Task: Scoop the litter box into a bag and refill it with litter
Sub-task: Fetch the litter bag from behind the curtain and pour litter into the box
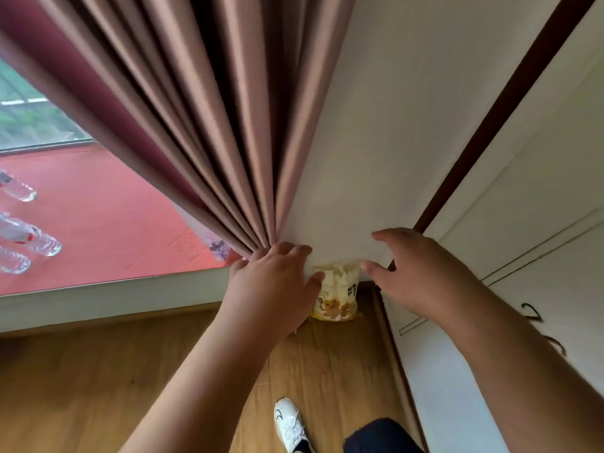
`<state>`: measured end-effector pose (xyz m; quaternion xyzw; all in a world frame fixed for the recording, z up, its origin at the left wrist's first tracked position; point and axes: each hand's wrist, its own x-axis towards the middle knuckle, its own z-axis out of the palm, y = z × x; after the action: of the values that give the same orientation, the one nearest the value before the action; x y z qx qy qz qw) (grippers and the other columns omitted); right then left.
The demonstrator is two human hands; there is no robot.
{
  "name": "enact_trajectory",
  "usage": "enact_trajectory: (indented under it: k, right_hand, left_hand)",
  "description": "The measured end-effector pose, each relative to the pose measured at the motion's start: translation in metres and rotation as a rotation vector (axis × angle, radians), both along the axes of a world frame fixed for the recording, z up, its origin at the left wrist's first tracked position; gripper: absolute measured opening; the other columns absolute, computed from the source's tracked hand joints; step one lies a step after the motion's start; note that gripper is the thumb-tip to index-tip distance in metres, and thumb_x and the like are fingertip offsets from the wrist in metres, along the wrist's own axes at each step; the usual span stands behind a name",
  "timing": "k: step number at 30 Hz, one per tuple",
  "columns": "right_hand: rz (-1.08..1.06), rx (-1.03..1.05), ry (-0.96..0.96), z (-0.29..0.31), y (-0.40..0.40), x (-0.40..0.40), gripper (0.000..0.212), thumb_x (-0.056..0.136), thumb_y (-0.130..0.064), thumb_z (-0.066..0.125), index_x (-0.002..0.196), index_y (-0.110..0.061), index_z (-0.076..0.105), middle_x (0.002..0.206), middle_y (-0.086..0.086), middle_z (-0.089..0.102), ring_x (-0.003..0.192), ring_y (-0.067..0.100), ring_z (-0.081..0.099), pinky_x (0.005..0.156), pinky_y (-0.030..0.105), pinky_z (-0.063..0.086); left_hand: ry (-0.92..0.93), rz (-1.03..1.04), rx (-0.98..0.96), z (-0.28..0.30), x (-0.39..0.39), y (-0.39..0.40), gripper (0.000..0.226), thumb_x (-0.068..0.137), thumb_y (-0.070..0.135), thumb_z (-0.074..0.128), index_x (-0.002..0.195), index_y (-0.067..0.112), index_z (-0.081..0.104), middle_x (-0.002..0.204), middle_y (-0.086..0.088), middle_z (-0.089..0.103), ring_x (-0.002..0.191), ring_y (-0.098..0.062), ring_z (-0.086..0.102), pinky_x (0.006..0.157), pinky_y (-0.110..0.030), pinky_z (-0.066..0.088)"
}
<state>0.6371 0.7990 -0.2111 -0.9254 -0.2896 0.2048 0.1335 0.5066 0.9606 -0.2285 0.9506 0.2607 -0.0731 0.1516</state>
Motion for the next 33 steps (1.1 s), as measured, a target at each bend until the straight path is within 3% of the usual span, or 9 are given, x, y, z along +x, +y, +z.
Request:
enact_trajectory:
  k: [3, 6, 12, 16, 18, 20, 23, 28, 33]
  right_hand:
    - [0.002, -0.012, 0.038, -0.021, 0.017, 0.026, 0.065, 0.098, -0.055, 0.053, 0.155, -0.03, 0.034, 0.158, -0.003, 0.037, 0.13, 0.02, 0.053, 0.107, 0.043, 0.046]
    - [0.033, -0.013, 0.047, -0.049, 0.03, 0.057, 0.065, 0.098, -0.054, 0.052, 0.155, -0.03, 0.032, 0.16, -0.004, 0.035, 0.139, 0.021, 0.044, 0.111, 0.044, 0.042]
    - [0.075, -0.068, 0.1, -0.134, 0.048, 0.117, 0.064, 0.098, -0.053, 0.053, 0.154, -0.03, 0.033, 0.16, -0.005, 0.033, 0.141, 0.021, 0.043, 0.112, 0.043, 0.042]
    - [0.103, -0.084, 0.136, -0.202, 0.063, 0.149, 0.063, 0.098, -0.051, 0.054, 0.154, -0.03, 0.033, 0.161, -0.007, 0.033, 0.141, 0.021, 0.043, 0.112, 0.043, 0.042]
    - [0.114, -0.105, 0.161, -0.242, 0.07, 0.163, 0.064, 0.098, -0.049, 0.055, 0.154, -0.029, 0.033, 0.161, -0.007, 0.031, 0.141, 0.021, 0.042, 0.112, 0.044, 0.041]
    - [0.118, -0.123, 0.19, -0.285, 0.077, 0.176, 0.065, 0.098, -0.046, 0.056, 0.155, -0.028, 0.033, 0.162, -0.006, 0.03, 0.141, 0.021, 0.042, 0.112, 0.043, 0.041]
    - [0.138, -0.162, 0.226, -0.352, 0.086, 0.192, 0.067, 0.097, -0.042, 0.056, 0.157, -0.024, 0.031, 0.163, -0.002, 0.029, 0.144, 0.024, 0.038, 0.113, 0.041, 0.038]
    - [0.174, -0.234, 0.298, -0.463, 0.1, 0.205, 0.07, 0.099, -0.041, 0.056, 0.159, -0.019, 0.027, 0.165, 0.004, 0.027, 0.146, 0.026, 0.036, 0.114, 0.038, 0.034]
    - [0.163, -0.235, 0.376, -0.557, 0.12, 0.217, 0.075, 0.097, -0.037, 0.059, 0.16, -0.02, 0.022, 0.166, 0.004, 0.023, 0.147, 0.027, 0.035, 0.112, 0.037, 0.036]
  left_hand:
    - [0.034, -0.01, -0.03, -0.022, 0.029, 0.013, 0.055, 0.098, 0.06, 0.042, 0.15, 0.041, 0.041, 0.155, 0.015, 0.043, 0.144, -0.018, 0.038, 0.114, -0.047, 0.037]
    - [0.021, -0.007, -0.052, -0.05, 0.057, 0.024, 0.054, 0.097, 0.056, 0.046, 0.148, 0.039, 0.043, 0.151, 0.014, 0.048, 0.142, -0.017, 0.041, 0.113, -0.045, 0.039]
    - [0.099, 0.058, -0.108, -0.134, 0.118, 0.037, 0.051, 0.098, 0.056, 0.043, 0.144, 0.037, 0.048, 0.146, 0.009, 0.053, 0.136, -0.019, 0.047, 0.111, -0.04, 0.042]
    - [0.209, 0.033, -0.127, -0.211, 0.152, 0.045, 0.066, 0.092, 0.065, 0.021, 0.142, 0.032, 0.049, 0.139, 0.005, 0.057, 0.123, -0.023, 0.058, 0.099, -0.045, 0.052]
    - [0.225, 0.093, -0.201, -0.248, 0.163, 0.048, 0.058, 0.095, 0.063, 0.032, 0.143, 0.034, 0.048, 0.139, 0.003, 0.055, 0.12, -0.025, 0.06, 0.09, -0.047, 0.058]
    - [0.212, 0.133, -0.24, -0.285, 0.172, 0.05, 0.049, 0.099, 0.056, 0.044, 0.143, 0.035, 0.048, 0.142, 0.003, 0.053, 0.122, -0.026, 0.059, 0.093, -0.049, 0.057]
    - [0.254, 0.159, -0.258, -0.351, 0.184, 0.059, 0.047, 0.099, 0.053, 0.043, 0.141, 0.034, 0.051, 0.142, 0.001, 0.055, 0.127, -0.027, 0.056, 0.105, -0.047, 0.047]
    - [0.307, 0.232, -0.336, -0.47, 0.19, 0.07, 0.047, 0.096, 0.049, 0.05, 0.138, 0.029, 0.058, 0.125, 0.001, 0.068, 0.114, -0.024, 0.065, 0.095, -0.042, 0.055]
    - [0.159, 0.354, -0.494, -0.596, 0.203, 0.083, 0.062, 0.076, 0.054, 0.045, 0.13, 0.028, 0.061, 0.12, -0.001, 0.07, 0.104, -0.019, 0.069, 0.089, -0.042, 0.059]
